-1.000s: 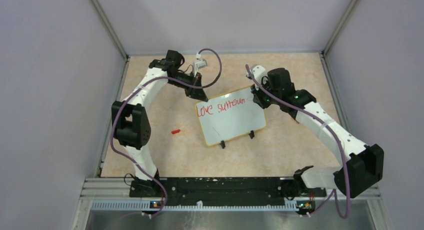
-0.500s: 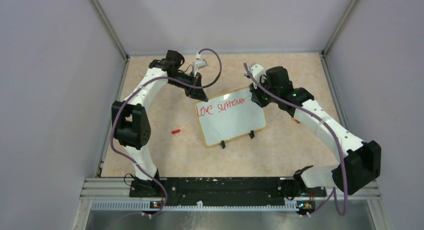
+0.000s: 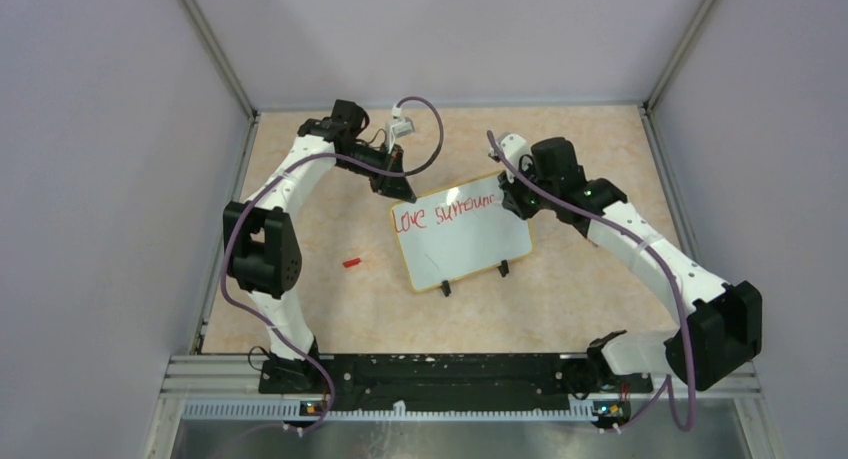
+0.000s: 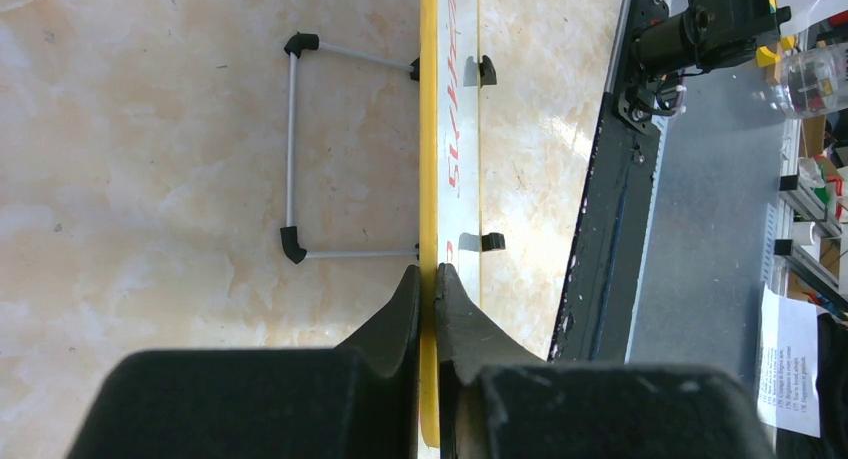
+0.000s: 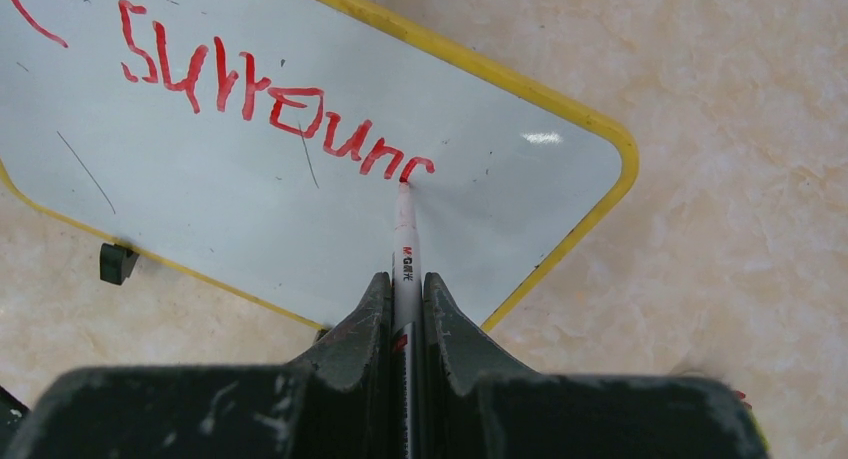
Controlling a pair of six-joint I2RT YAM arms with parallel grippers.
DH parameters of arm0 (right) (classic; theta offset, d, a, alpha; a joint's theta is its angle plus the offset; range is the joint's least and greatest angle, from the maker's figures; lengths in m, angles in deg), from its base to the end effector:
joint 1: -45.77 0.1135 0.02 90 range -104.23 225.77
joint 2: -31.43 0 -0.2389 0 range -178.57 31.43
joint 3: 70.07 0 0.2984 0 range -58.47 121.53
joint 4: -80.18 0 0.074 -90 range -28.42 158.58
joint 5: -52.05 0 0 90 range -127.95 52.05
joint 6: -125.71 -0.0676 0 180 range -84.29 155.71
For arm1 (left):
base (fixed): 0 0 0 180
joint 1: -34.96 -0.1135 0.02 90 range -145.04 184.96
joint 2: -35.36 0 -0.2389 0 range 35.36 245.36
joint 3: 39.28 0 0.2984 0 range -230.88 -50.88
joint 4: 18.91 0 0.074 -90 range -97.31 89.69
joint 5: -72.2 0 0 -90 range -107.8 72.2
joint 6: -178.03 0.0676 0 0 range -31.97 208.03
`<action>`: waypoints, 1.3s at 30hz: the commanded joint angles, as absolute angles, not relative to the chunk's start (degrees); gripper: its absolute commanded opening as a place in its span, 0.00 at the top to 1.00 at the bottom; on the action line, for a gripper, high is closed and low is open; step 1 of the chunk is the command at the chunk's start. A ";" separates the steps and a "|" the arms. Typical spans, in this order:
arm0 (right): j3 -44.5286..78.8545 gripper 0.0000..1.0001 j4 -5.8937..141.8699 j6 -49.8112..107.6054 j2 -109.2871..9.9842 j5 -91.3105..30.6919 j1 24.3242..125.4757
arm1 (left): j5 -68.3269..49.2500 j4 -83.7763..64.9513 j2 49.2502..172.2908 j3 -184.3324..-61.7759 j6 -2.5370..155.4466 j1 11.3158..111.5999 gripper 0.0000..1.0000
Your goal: Write a sentence on the whiteboard
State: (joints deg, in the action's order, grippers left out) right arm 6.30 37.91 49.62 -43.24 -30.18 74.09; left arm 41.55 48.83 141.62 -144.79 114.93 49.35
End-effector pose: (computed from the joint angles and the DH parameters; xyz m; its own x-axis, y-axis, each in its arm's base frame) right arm 0.3145 0.1799 0.2611 -0.4210 -0.4975 -0.7585 -0.6816 0.7252 -0.0973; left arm 0.3972 -0.1620 0.2380 -0.6081 0.3941 -0.6891 0.7932 0.2658 -0.5479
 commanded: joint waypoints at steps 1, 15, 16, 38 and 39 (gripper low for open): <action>5.89 1.00 38.67 50.09 -41.57 -30.92 73.90 | 40.74 48.41 140.75 -143.61 115.62 50.40 1.00; 10.84 1.00 41.05 49.68 -43.03 -34.57 73.11 | 40.82 48.42 140.80 -143.52 115.63 50.43 1.00; 10.93 1.00 41.28 49.76 -43.16 -34.75 73.03 | 40.82 48.43 140.83 -143.58 115.61 50.43 1.00; 9.48 1.00 40.17 49.80 -43.16 -32.97 72.58 | 40.78 48.50 140.71 -143.70 115.70 50.43 1.00; 9.03 1.00 40.18 49.70 -42.99 -32.88 72.58 | 40.80 48.52 140.74 -143.70 115.65 50.43 1.00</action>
